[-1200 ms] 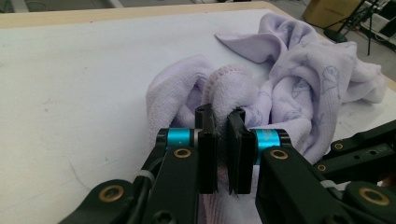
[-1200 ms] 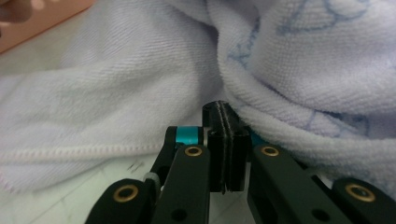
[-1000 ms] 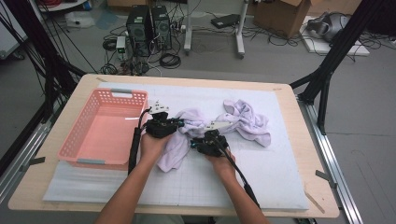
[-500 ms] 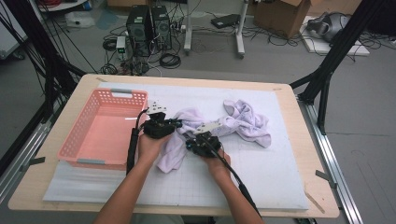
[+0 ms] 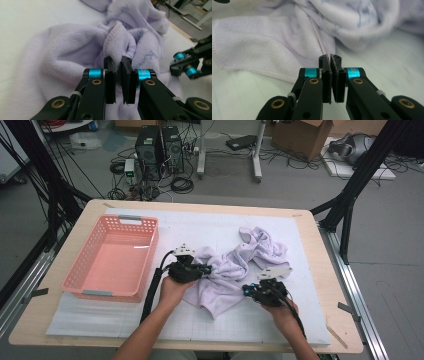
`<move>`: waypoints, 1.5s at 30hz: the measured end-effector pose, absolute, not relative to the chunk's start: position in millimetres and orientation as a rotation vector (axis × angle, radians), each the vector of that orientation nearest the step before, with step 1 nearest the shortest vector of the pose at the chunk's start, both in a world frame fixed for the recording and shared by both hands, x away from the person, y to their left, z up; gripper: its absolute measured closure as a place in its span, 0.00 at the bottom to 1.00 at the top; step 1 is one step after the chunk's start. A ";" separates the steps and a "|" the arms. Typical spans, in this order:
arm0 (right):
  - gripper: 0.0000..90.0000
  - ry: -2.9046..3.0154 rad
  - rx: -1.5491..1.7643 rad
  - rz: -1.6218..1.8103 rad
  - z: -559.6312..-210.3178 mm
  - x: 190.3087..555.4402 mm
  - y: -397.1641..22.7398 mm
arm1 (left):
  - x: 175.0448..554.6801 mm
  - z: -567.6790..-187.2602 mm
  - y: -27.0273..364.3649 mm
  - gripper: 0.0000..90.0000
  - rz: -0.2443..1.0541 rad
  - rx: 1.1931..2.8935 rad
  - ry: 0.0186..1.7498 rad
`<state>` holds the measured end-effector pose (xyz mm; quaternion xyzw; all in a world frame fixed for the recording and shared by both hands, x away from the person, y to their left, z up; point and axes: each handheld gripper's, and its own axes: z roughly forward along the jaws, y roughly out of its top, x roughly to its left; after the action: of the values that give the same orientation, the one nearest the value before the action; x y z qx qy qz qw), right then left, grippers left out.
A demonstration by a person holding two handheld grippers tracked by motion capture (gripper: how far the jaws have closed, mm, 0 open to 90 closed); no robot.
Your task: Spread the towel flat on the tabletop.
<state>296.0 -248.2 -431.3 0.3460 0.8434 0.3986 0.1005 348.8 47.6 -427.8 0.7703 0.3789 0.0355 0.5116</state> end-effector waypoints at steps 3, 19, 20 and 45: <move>0.98 2.468 1.058 1.173 -432.3 282.6 -273.2 | 342.4 -429.8 34.0 0.92 0.054 1.865 0.879; 0.72 2.172 1.214 1.280 -415.0 270.4 -340.2 | 350.5 -411.8 -9.0 0.47 0.048 1.888 0.813; 0.71 2.165 1.226 1.272 -415.2 272.0 -342.0 | 350.1 -412.3 -14.8 0.46 0.055 1.917 0.800; 0.73 2.201 1.306 1.195 -436.8 322.8 -328.9 | 376.1 -374.9 60.4 0.91 0.191 1.760 0.895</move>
<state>322.8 -328.9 -436.8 0.4564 0.7695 0.4179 0.1579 376.1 60.4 -374.9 0.7426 0.3775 0.0805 0.5473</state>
